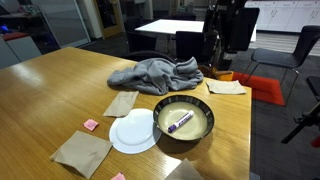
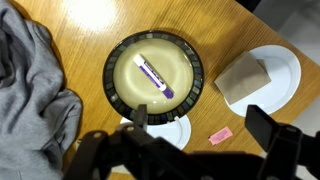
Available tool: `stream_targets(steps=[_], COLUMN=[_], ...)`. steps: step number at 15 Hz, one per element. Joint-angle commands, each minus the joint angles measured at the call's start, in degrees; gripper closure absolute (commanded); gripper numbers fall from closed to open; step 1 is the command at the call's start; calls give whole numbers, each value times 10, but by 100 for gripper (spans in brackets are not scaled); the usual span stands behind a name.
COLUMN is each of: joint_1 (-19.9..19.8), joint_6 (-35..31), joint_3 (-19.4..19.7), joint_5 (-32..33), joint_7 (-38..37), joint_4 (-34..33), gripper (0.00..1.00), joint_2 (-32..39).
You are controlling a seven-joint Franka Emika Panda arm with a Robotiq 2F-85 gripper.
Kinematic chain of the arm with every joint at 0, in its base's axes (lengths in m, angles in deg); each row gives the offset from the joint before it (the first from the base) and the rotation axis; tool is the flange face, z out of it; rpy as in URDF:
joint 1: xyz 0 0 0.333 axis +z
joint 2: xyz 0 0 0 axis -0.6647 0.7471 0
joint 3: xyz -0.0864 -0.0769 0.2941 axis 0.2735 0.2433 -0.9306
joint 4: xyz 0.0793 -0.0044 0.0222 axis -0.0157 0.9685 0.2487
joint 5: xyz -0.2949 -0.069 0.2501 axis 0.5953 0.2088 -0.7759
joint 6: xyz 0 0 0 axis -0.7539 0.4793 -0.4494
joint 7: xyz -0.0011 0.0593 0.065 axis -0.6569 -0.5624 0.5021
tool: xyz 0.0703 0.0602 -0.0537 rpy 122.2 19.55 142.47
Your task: Pick up the marker from the bowl and put it on the table
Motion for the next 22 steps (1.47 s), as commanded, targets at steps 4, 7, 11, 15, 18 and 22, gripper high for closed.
stream_targets(steps=[4, 7, 11, 15, 18, 22], joint_1=[-28, -39, -68, -75, -60, -51], joint_6=[-75, -112, -121, -115, -119, -124], joint_3=[-23, -31, -59, -63, -44, -36], joint_5=[72, 98, 94, 125, 188, 246], joint_7=[37, 71, 169, 224, 206, 197], joint_4=[3, 0, -8, -32, -58, -97], gripper=[0, 0, 0, 0, 0, 0], joint_2=[32, 56, 91, 136, 178, 232])
